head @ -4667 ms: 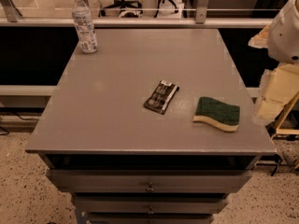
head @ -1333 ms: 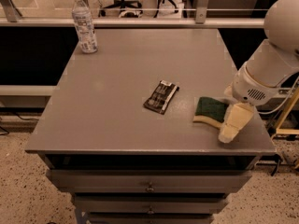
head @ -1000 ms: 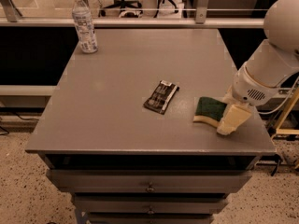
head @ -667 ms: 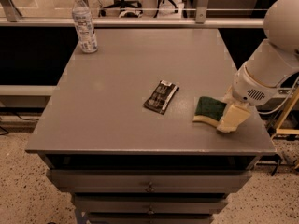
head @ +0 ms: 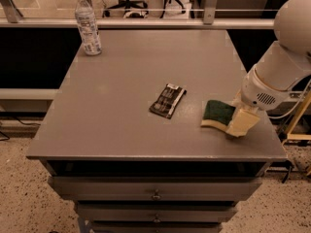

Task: Move sponge near blue plastic bottle

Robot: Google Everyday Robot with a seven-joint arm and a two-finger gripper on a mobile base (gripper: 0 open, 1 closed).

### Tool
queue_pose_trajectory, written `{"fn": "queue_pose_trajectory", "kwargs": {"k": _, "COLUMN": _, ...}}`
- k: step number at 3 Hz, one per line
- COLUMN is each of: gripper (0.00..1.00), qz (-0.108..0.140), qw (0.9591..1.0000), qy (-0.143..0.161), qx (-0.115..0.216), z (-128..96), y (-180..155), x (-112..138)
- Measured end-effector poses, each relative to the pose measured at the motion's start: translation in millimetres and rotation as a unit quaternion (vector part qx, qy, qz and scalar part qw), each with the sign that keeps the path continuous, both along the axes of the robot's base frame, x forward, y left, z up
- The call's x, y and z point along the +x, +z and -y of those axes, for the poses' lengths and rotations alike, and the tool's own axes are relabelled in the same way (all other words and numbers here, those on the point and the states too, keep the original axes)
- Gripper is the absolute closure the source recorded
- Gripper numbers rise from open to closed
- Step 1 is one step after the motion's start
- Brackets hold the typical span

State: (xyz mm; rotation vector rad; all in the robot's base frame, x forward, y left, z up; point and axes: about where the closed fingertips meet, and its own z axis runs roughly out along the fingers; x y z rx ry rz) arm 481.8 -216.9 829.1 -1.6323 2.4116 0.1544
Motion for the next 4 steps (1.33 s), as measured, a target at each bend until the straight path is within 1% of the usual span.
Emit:
{"fn": "queue_pose_trajectory", "kwargs": {"k": 1, "gripper": 1.00, "qz": 0.000, "qw": 1.0000, "qy": 0.000, "qx": 0.000, "z": 0, "y": 0, "x": 0}}
{"fn": "queue_pose_trajectory", "kwargs": {"k": 2, "gripper": 1.00, "qz": 0.017, "qw": 0.9998, "qy": -0.004, "qx": 0.009, "z": 2, "y": 1, "x": 13}}
{"fn": "queue_pose_trajectory", "kwargs": {"k": 3, "gripper": 1.00, "qz": 0.045, "qw": 0.9989, "qy": -0.002, "qx": -0.013, "z": 1, "y": 27, "x": 36}}
{"fn": "queue_pose_trajectory", "kwargs": {"k": 4, "gripper": 1.00, "qz": 0.061, "qw": 0.9974, "qy": 0.000, "qx": -0.039, "z": -4, "y": 47, "x": 62}}
